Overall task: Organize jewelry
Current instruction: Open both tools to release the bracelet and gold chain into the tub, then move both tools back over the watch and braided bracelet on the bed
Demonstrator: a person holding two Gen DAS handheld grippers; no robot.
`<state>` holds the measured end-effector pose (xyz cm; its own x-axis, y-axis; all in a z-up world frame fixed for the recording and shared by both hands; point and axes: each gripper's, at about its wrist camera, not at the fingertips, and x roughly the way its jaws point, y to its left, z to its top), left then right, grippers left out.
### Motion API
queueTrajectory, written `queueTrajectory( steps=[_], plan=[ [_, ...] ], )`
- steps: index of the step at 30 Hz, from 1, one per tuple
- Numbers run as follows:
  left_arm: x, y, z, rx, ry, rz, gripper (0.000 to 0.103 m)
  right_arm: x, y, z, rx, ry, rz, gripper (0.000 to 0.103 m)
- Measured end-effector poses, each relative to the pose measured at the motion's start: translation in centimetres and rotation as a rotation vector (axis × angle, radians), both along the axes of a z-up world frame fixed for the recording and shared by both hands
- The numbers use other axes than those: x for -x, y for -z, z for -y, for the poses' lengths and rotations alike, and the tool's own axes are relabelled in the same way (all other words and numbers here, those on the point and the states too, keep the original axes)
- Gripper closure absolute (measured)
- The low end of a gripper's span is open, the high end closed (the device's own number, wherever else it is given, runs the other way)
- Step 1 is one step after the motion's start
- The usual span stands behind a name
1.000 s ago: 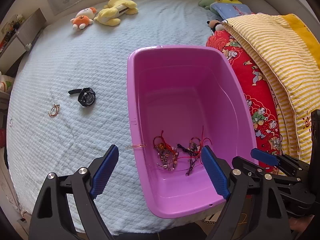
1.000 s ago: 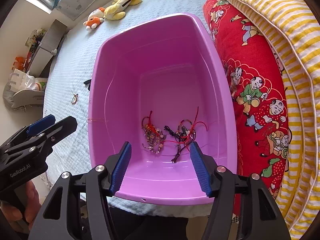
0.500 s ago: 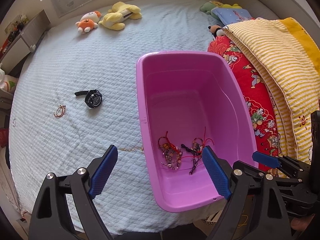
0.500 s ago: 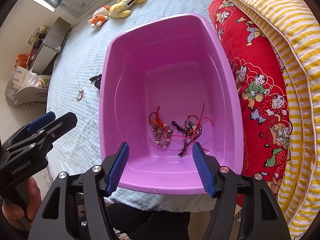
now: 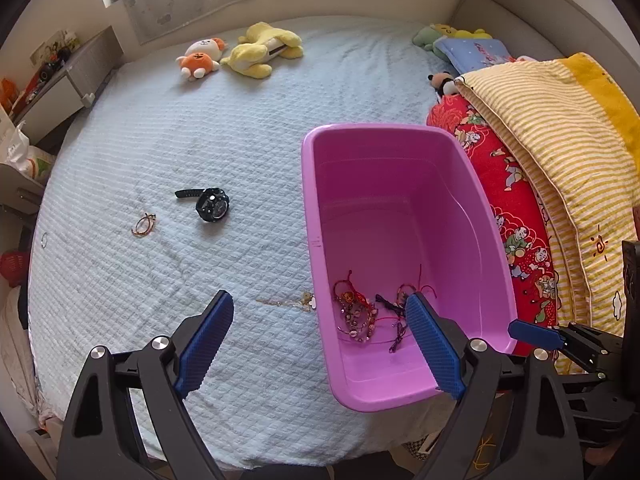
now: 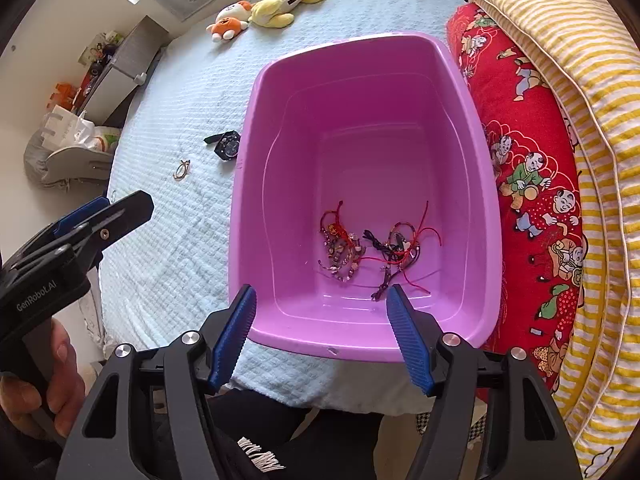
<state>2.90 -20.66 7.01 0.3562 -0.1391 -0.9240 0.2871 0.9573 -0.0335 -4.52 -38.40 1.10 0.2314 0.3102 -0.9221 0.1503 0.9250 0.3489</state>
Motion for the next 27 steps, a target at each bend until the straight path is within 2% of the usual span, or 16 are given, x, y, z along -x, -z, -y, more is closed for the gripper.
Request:
queueTrajectory(
  steps=[8,12,19,27],
  plan=[
    [1.1,-0.5,-3.4,-0.005,-0.122,0.007,0.015,-0.6,-0.3,-2.5,-0.012,-0.103,0.007,0.038],
    [2.0,0.0,-5.8,-0.036,-0.189,-0.005,0.015,-1.2,-0.5,-5.0,0.042,-0.200,0.036,0.034],
    [3.6,1.6,-12.0,-0.094,-0.325,-0.067,0.015,-2.3,0.8,-10.1,-0.005,-0.317,0.029,0.033],
    [3.6,2.1,-19.3,-0.101,-0.434,-0.063,0.012,-2.7,1.8,-17.0,-0.009,-0.426,0.017,0.032]
  ],
)
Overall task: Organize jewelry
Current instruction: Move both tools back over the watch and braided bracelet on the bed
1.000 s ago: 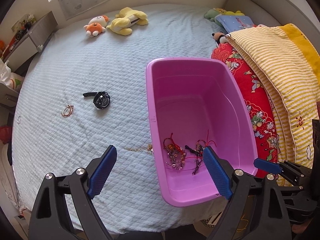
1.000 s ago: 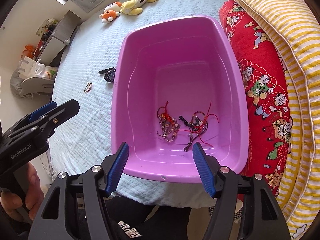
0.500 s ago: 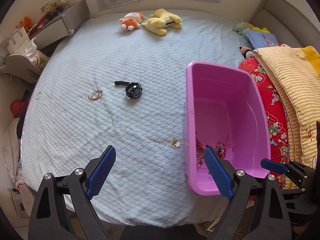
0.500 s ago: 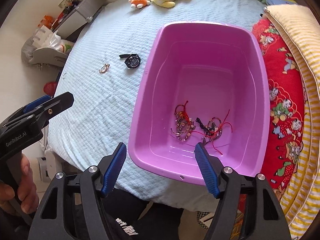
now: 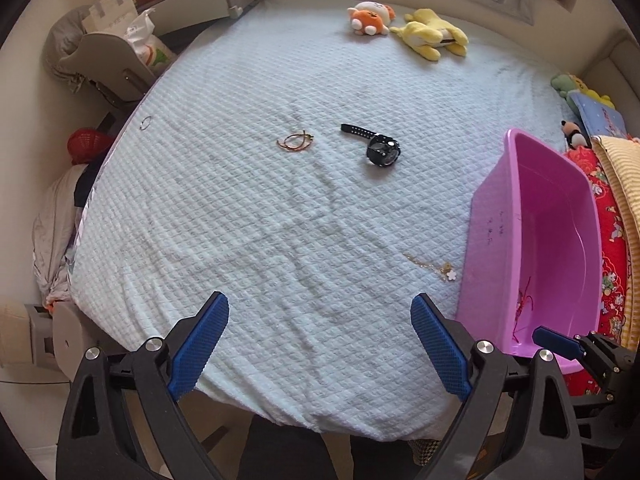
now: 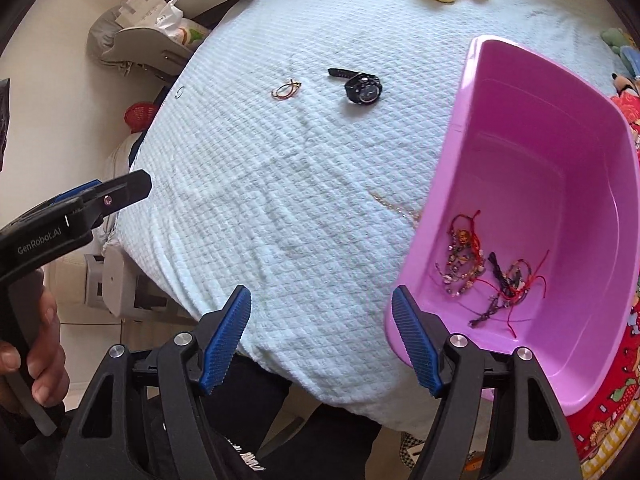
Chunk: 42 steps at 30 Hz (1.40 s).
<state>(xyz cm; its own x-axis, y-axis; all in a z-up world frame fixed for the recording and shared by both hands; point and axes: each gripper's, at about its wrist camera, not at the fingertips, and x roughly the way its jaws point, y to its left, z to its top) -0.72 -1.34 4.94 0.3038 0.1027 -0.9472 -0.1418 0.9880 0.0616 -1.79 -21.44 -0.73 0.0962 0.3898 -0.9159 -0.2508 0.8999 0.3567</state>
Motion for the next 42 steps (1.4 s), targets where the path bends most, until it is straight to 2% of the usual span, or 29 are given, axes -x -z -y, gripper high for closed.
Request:
queueTrajectory(
  steps=[5,9,11,14,18,23,27,33,37,42],
  plan=[
    [-1.1,1.1,-4.8,0.013,-0.014,0.013,0.010,-1.1,1.1,-4.8,0.033,-0.021,-0.026,0.031],
    [-3.0,2.9,-8.8,0.019,0.041,0.007,0.010,-2.2,2.5,-8.0,0.037,0.040,-0.053,0.031],
    [-4.1,3.9,-10.8,-0.001,0.098,-0.005,0.010,-2.6,3.3,-9.1,0.048,0.132,-0.073,0.031],
    [-5.5,4.7,-13.4,0.016,0.179,0.036,0.009,-2.2,4.0,-9.8,0.037,0.283,-0.076,0.031],
    [-8.0,7.2,-15.8,0.010,0.281,0.030,0.008,-0.7,4.9,-10.1,0.086,0.461,-0.079,0.031],
    [-11.2,10.0,-17.8,0.046,0.328,-0.006,0.008,0.4,5.4,-10.9,0.129,0.595,-0.074,0.031],
    [-13.0,12.2,-18.7,0.054,0.321,0.000,0.008,-0.1,6.1,-11.2,0.147,0.637,-0.024,0.031],
    [-15.2,15.6,-18.4,0.066,0.296,0.007,0.008,-2.7,9.6,-10.8,0.144,0.695,0.052,0.031],
    [-16.4,17.8,-17.5,0.068,0.289,0.031,0.008,-5.6,12.2,-10.8,0.171,0.671,0.129,0.031],
    [-18.2,21.2,-16.0,0.065,0.295,0.076,0.008,-9.9,15.3,-11.4,0.158,0.614,0.215,0.031]
  ],
)
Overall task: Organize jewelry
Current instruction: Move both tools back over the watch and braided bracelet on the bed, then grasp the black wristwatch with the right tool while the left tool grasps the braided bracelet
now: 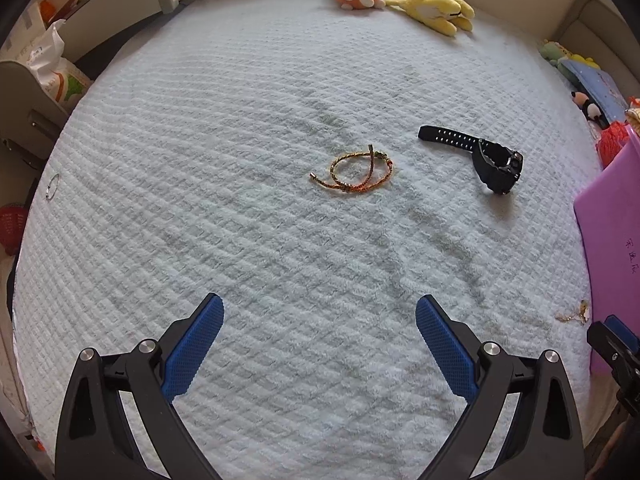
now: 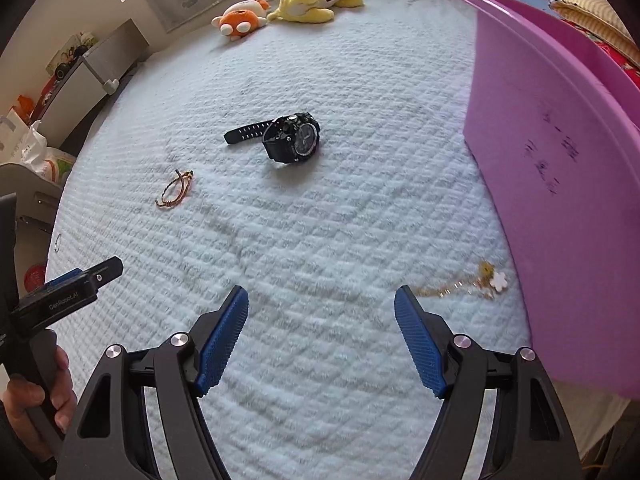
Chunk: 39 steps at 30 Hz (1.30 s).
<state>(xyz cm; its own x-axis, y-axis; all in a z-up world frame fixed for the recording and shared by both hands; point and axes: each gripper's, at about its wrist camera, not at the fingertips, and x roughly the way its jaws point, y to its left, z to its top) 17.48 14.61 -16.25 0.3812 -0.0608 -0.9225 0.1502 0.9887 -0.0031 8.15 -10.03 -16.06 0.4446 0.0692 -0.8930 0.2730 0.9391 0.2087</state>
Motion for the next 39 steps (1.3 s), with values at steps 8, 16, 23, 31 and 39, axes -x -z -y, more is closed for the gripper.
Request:
queueTrajectory(
  steps=[8,16,23,31,39],
  plan=[
    [-3.5,3.9,2.7,0.022,-0.010,0.084,0.008,-7.5,5.2,0.3,0.009,-0.060,0.082,0.031],
    [-6.5,6.8,4.4,0.013,0.008,0.124,0.008,-12.9,8.5,0.7,0.038,-0.092,0.117,0.031],
    [-8.1,7.8,4.8,0.014,0.017,0.168,0.008,-15.8,9.1,-0.3,0.119,-0.152,0.171,0.027],
    [-8.9,8.2,5.1,0.017,0.016,0.200,0.006,-18.0,9.5,-0.5,0.150,-0.152,0.198,0.026],
    [-10.4,8.4,5.8,0.005,0.008,0.227,0.006,-19.2,9.5,-0.5,0.159,-0.154,0.215,0.026]
  ],
)
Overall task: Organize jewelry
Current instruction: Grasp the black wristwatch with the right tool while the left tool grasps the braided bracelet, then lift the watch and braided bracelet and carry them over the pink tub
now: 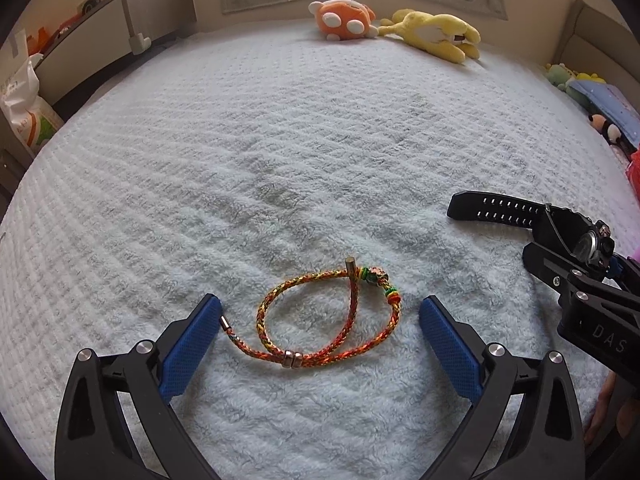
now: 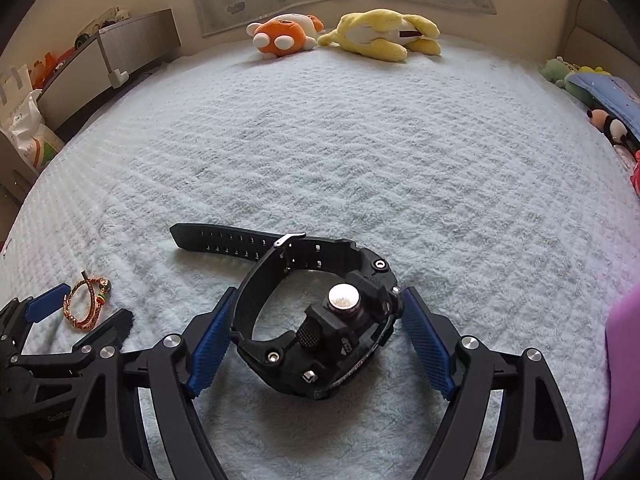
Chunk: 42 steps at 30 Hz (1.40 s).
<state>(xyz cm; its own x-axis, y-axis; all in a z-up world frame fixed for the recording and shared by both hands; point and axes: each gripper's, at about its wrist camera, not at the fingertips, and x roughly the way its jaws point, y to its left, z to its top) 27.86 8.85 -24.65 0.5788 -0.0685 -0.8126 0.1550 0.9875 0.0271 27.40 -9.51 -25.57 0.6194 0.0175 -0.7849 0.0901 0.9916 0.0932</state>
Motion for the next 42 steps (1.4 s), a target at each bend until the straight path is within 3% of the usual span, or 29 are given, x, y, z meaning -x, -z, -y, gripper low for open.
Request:
queueTrajectory(
  steps=[3,6,8,10,12,17,20,28,32,42],
  plan=[
    [-0.1,0.1,0.0,0.004,0.002,0.007,0.008,-0.4,0.2,-0.3,0.016,-0.001,0.000,0.026],
    [0.5,0.0,0.4,-0.011,0.005,0.012,0.017,-0.4,0.3,-0.8,0.054,-0.002,0.001,0.026],
    [1.1,-0.1,0.8,-0.011,0.009,0.015,0.029,-0.3,0.3,-0.9,0.054,-0.004,0.004,0.029],
    [1.4,-0.2,1.0,-0.010,0.014,0.015,0.035,-0.1,0.1,-0.7,0.048,0.001,0.011,0.037],
    [1.7,-0.3,0.9,0.007,0.015,0.008,0.042,0.1,0.0,-0.6,0.037,0.000,0.012,0.037],
    [2.7,-0.8,1.1,0.012,0.042,0.012,0.079,0.7,-0.3,-0.7,0.025,-0.003,0.015,0.038],
    [3.5,-1.1,1.4,0.011,0.071,0.018,0.094,1.6,-0.5,-0.9,0.011,-0.002,0.015,0.038],
    [6.0,-2.2,-0.2,0.050,0.069,-0.015,0.096,5.0,-1.4,-2.3,-0.016,-0.021,0.004,0.038],
    [8.1,-2.9,-1.4,0.084,0.064,-0.074,0.096,7.4,-2.0,-3.1,-0.030,-0.020,-0.010,0.038],
    [16.2,-7.2,-4.0,0.021,0.144,-0.147,0.096,17.7,-5.7,-4.8,-0.116,0.016,-0.120,0.038]
  ],
)
